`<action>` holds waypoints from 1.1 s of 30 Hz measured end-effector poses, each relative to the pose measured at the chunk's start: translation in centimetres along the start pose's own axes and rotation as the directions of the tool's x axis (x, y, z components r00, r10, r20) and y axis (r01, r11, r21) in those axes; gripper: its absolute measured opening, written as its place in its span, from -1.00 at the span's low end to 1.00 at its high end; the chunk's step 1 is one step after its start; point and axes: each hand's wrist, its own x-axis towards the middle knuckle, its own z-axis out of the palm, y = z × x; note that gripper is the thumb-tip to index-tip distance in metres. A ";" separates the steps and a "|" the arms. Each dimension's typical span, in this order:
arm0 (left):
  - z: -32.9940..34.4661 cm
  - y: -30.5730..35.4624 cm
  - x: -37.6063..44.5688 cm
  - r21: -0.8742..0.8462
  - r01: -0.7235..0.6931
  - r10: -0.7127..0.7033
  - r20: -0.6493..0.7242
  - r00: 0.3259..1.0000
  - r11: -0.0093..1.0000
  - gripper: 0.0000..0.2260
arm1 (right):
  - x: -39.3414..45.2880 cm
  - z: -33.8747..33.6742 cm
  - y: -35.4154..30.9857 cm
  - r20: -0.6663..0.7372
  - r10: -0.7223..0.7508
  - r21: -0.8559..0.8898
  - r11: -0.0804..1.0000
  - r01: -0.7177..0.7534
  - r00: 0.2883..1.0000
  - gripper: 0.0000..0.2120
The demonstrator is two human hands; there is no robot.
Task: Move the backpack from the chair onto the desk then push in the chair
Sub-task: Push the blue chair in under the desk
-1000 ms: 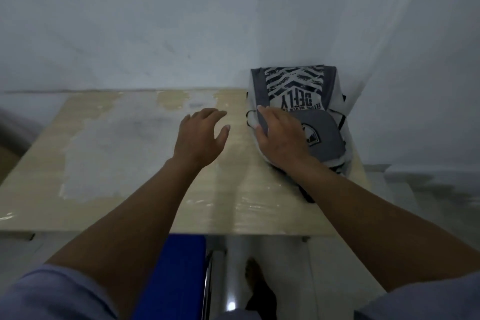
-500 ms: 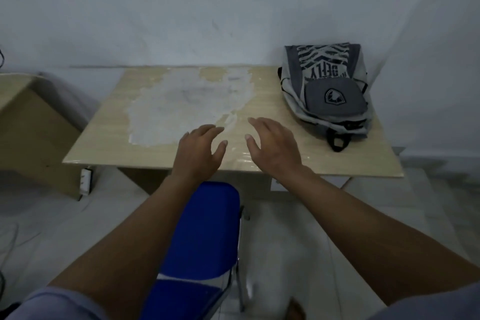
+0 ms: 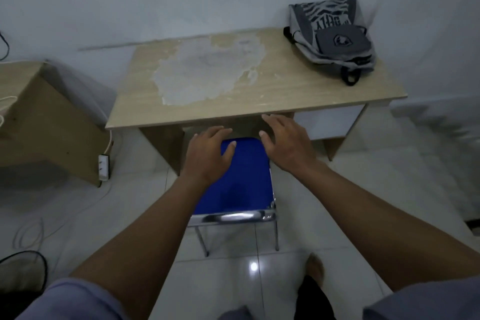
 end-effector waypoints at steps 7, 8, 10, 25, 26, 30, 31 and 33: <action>1.8 -2.4 -8.8 -0.068 0.004 0.003 0.103 0.995 0.998 -0.57 | -8.6 2.4 -3.2 0.270 -0.080 0.130 0.990 0.046 0.960 -0.44; 2.1 -2.9 -9.9 -0.069 0.004 0.005 0.132 0.991 0.998 -0.55 | -9.5 2.8 -3.4 0.328 -0.084 0.138 0.990 0.040 0.941 -0.40; 2.5 -3.8 -11.9 -0.074 0.018 -0.005 0.181 0.984 0.997 -0.51 | -11.1 3.8 -3.8 0.429 -0.074 0.125 0.992 0.022 0.900 -0.30; 2.8 -7.9 -13.0 0.346 0.084 -0.200 0.317 0.927 0.935 -0.76 | -13.4 8.2 -5.3 0.326 0.006 -0.266 0.960 0.085 0.945 -0.64; 2.9 -8.0 -12.8 0.373 0.078 -0.202 0.305 0.931 0.925 -0.79 | -13.3 8.3 -5.3 0.302 -0.012 -0.273 0.957 0.098 0.953 -0.76; 3.4 -8.7 -12.9 0.396 0.007 -0.134 0.293 0.947 0.918 -0.76 | -13.0 8.5 -5.2 0.258 -0.079 -0.247 0.958 0.145 0.963 -0.91; 3.4 -9.0 -12.8 0.389 -0.010 -0.112 0.289 0.951 0.921 -0.75 | -12.9 8.6 -5.1 0.249 -0.097 -0.237 0.959 0.157 0.964 -0.90; 3.1 -9.4 -12.1 0.392 -0.034 -0.081 0.273 0.959 0.919 -0.75 | -12.4 8.5 -5.0 0.213 -0.120 -0.222 0.960 0.168 0.970 -0.90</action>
